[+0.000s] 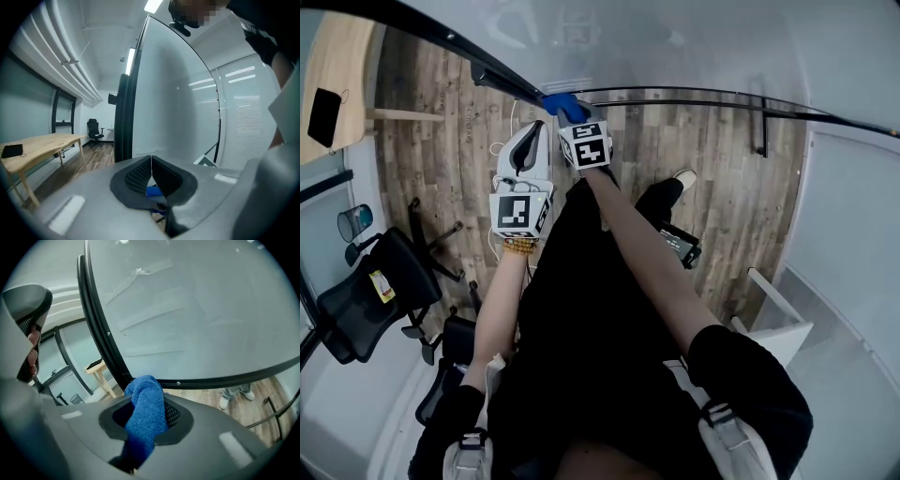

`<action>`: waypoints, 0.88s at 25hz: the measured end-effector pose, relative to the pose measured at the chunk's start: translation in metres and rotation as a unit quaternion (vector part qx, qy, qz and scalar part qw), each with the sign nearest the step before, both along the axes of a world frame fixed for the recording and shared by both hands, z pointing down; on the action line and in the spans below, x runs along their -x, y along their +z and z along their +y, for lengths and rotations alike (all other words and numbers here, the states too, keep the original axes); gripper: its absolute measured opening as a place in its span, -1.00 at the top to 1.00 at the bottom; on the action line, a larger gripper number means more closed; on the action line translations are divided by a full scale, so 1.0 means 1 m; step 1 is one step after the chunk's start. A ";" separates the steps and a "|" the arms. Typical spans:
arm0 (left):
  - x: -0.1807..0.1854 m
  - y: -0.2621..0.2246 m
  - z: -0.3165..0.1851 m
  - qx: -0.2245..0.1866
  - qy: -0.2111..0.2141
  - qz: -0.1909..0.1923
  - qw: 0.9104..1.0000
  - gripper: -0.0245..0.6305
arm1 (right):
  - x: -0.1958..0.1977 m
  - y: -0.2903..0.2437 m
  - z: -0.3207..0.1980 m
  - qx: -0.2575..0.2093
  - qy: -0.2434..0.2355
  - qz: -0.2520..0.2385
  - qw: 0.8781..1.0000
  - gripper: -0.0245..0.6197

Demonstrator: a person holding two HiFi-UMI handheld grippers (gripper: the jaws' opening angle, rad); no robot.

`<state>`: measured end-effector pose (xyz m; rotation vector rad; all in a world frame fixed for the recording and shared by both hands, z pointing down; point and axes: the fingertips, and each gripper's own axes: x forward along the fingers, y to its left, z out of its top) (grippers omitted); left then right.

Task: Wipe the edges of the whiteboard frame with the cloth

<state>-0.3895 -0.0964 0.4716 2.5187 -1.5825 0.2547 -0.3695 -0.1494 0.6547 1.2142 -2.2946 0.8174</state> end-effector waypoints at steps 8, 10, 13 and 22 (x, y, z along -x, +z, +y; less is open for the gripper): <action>-0.017 -0.007 0.003 -0.006 -0.031 -0.016 0.999 0.92 | -0.019 -0.006 -0.002 -0.004 -0.009 -0.021 1.000 0.65; -0.020 -0.008 0.000 -0.006 -0.038 -0.017 0.999 0.92 | -0.019 -0.005 -0.005 -0.004 -0.017 -0.022 1.000 0.65; -0.023 -0.011 0.000 -0.009 -0.042 -0.022 0.999 0.92 | -0.020 -0.006 -0.008 -0.003 -0.019 -0.027 0.999 0.65; -0.039 -0.014 0.009 0.004 -0.046 -0.033 0.998 0.92 | -0.029 -0.010 -0.009 0.005 -0.022 -0.040 0.999 0.64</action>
